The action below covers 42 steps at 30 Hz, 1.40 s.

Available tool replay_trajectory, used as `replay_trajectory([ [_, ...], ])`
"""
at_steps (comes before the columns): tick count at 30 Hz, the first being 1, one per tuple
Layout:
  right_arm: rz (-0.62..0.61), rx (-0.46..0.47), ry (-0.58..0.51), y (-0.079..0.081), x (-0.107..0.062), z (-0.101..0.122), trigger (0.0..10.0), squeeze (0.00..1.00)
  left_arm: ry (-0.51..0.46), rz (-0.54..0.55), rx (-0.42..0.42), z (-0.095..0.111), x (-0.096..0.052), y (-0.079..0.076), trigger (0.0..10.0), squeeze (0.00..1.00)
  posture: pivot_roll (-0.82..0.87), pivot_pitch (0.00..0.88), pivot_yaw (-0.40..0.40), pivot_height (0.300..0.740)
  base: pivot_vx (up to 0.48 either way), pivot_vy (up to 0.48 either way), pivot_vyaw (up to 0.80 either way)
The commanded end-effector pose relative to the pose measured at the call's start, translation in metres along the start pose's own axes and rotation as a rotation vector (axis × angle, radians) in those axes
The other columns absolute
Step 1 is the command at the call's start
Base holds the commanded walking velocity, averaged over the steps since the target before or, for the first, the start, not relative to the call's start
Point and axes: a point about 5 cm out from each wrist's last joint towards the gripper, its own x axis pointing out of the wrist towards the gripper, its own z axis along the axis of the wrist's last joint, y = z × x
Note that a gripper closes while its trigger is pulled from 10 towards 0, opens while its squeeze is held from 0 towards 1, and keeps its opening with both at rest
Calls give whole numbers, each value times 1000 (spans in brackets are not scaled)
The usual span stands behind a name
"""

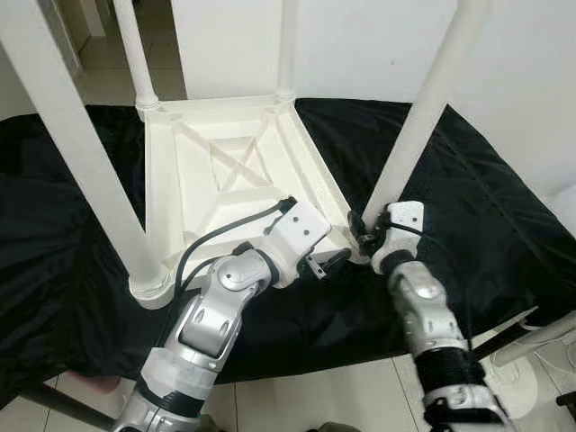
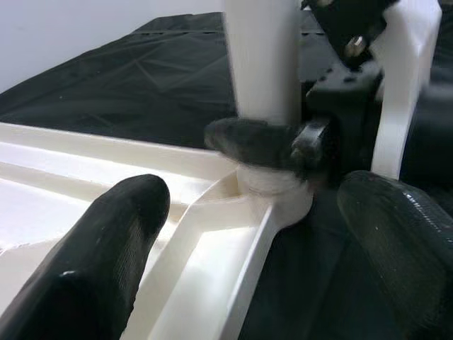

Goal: Building children table

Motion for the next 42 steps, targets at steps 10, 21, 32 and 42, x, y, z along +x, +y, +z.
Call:
replay_trajectory([
  [10, 12, 60, 0, 24, -7, 1, 10000, 0, 3, 51, 3, -1, 2, 2, 10000, 0, -77, 0, 0, 740, 0, 0, 0],
  [21, 152, 45, -78, 1, -20, 15, 10000, 0, -7, 67, 5, 0, 1, 6, 10000, 0, -79, 0, -4, 740, 0, 0, 0],
  [32, 473, -55, -37, -34, -34, 9, 10000, 0, -26, -21, 19, -3, -3, 2, 10000, 0, -84, 0, -2, 740, 0, 0, 0],
  [42, 588, -125, 18, -52, -13, 9, 10000, 0, -6, -99, 26, -9, -8, 0, 10000, 0, -81, 0, 23, 740, 0, 0, 0],
])
